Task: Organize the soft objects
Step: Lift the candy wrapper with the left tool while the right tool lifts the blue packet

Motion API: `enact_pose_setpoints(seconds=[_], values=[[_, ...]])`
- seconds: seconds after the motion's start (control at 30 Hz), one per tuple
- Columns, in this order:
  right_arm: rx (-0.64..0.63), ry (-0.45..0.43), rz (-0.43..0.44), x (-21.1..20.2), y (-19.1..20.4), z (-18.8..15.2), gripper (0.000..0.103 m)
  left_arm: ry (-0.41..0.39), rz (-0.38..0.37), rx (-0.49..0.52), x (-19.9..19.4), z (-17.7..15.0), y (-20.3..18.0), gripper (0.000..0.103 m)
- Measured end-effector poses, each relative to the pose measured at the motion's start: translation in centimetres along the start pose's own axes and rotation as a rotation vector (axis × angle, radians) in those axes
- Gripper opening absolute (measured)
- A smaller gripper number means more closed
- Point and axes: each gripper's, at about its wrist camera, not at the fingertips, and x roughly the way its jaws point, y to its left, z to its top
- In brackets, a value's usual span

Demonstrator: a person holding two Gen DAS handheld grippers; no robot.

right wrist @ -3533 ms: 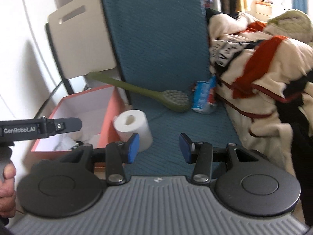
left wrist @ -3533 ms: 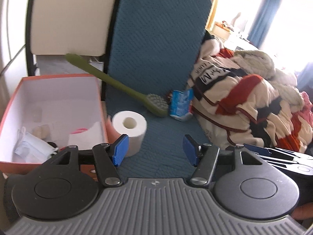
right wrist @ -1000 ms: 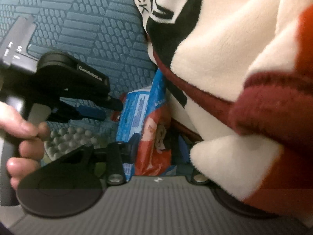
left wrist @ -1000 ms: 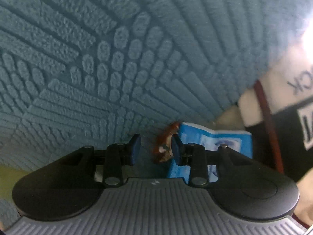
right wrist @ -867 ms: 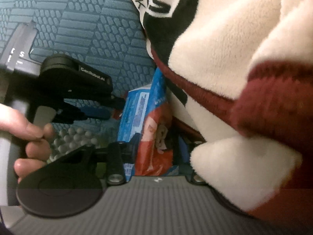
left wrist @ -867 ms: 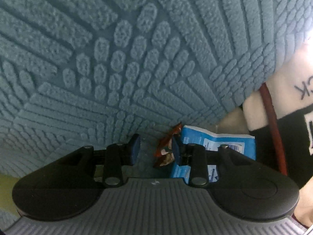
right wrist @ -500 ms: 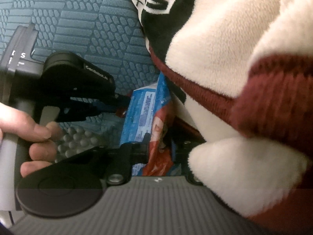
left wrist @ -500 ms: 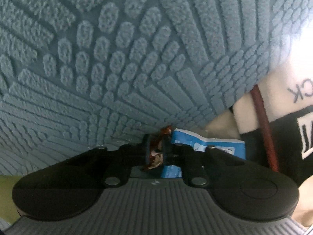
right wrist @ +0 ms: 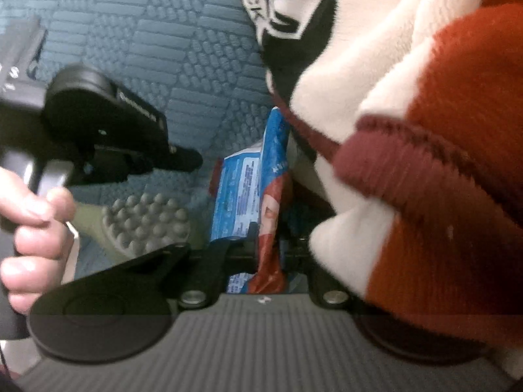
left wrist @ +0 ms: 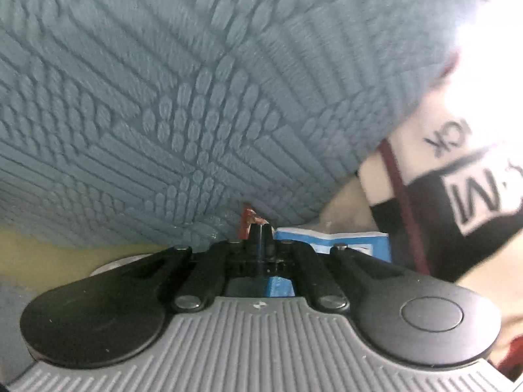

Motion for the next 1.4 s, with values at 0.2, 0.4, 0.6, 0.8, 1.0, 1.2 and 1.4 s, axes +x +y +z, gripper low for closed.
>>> enact_pose_setpoints(seconds=[0.2,0.4,0.6,0.8,1.0,1.2,1.4], values=[[-0.049,0.009,0.029,-2.6,0.8,-1.3,0.014,-0.038,0.020,0.069,-3.4,-1.8,-1.8,0.000],[-0.064,0.000,0.021,-5.6,0.1,-3.1,0.014,-0.055,0.001,0.070,-7.6,-4.0,-1.5,0.000],[-0.089,0.004,-0.036,-4.9,0.1,-4.7,0.014,-0.072,-0.039,0.055,-10.0,-5.2,-0.5,0.001],[-0.115,-0.005,-0.061,-3.3,1.4,-4.2,0.014,-0.067,-0.041,0.047,-5.6,-2.7,0.5,0.030],[-0.101,-0.017,-0.043,-2.9,0.3,-4.6,0.014,-0.056,0.032,0.161,-1.0,-1.7,-1.1,0.067],[-0.109,-0.017,-0.026,-3.0,0.2,-4.7,0.014,0.009,0.102,0.257,3.4,-0.7,-2.4,0.070],[-0.108,-0.009,-0.021,-3.1,0.0,-4.6,0.014,0.034,0.143,0.272,6.5,-0.5,-2.3,0.058]])
